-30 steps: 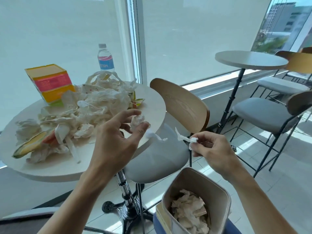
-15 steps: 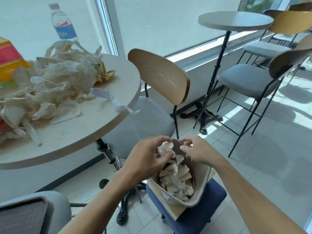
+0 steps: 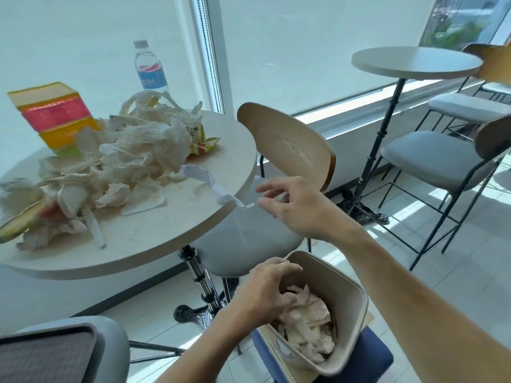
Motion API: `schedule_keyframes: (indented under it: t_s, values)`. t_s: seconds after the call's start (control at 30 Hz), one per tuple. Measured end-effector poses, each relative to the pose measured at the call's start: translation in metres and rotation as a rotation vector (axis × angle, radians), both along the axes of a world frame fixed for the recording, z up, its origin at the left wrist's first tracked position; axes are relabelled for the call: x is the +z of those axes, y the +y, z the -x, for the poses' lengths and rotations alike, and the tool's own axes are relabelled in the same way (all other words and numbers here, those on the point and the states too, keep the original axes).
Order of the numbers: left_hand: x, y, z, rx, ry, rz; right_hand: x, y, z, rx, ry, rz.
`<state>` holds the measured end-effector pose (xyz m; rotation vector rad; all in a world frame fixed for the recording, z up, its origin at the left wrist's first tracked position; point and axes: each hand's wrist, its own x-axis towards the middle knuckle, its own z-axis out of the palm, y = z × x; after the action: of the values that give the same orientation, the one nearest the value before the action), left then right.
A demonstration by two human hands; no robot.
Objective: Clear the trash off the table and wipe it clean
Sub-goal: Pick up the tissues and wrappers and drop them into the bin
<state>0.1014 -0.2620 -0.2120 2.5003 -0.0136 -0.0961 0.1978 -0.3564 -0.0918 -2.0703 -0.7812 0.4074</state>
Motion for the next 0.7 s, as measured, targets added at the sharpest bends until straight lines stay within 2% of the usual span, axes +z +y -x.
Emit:
schedule_keyframes:
  t_s: [0.17,0.33,0.4,0.53,0.7]
  values:
    - [0.05,0.023,0.021,0.127,-0.147,0.065,0.037,0.049,0.005,0.047,-0.168,-0.012]
    - [0.106,0.046,0.049,0.197,-0.316,0.07,0.052,0.079,0.005,0.151,-0.285,0.261]
    - [0.126,0.059,0.059,0.23,-0.374,0.087,0.05,0.088,0.005,0.151,-0.295,0.31]
    - [0.148,0.094,0.067,0.367,-0.469,0.04,0.041,0.096,0.003,0.071,-0.264,0.201]
    - [0.156,0.134,0.052,0.583,-0.425,-0.196,0.044,0.097,0.011,0.025,-0.259,-0.053]
